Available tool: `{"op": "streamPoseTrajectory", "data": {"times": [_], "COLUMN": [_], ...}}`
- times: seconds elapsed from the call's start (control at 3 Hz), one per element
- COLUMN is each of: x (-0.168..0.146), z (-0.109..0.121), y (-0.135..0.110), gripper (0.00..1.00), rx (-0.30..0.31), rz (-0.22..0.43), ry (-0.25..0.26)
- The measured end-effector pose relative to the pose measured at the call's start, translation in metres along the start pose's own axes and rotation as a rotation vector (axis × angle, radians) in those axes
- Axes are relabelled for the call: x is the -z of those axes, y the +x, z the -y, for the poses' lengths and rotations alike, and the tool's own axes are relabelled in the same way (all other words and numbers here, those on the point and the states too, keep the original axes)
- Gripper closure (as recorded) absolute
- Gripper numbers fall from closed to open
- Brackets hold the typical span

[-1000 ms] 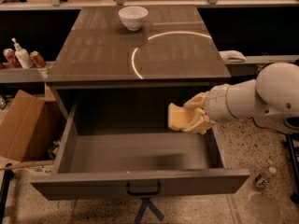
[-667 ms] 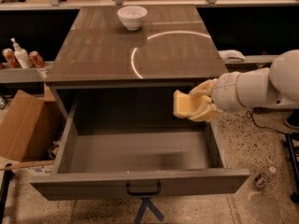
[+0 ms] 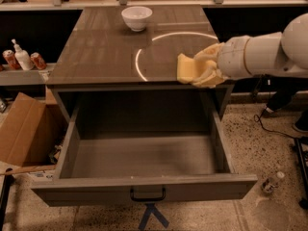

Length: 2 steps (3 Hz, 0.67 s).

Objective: Pick sponge from top drawer and place on counter

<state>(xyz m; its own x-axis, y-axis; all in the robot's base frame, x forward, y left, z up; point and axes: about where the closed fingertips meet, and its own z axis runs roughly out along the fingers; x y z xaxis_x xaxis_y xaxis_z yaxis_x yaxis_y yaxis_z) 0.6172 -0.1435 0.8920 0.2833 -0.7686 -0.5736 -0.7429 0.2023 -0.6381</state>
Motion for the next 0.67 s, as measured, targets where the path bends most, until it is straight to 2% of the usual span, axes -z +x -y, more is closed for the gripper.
{"op": "streamPoseTrajectory", "data": {"times": [0.33,0.67], "x": [-0.018,-0.041], "z": [0.038,0.066], "y": [-0.014,-0.028], "gripper": [1.00,0.81], "rx": [-0.015,-0.051], "rz": [0.069,0.146], "ry": [0.040,0.036]}}
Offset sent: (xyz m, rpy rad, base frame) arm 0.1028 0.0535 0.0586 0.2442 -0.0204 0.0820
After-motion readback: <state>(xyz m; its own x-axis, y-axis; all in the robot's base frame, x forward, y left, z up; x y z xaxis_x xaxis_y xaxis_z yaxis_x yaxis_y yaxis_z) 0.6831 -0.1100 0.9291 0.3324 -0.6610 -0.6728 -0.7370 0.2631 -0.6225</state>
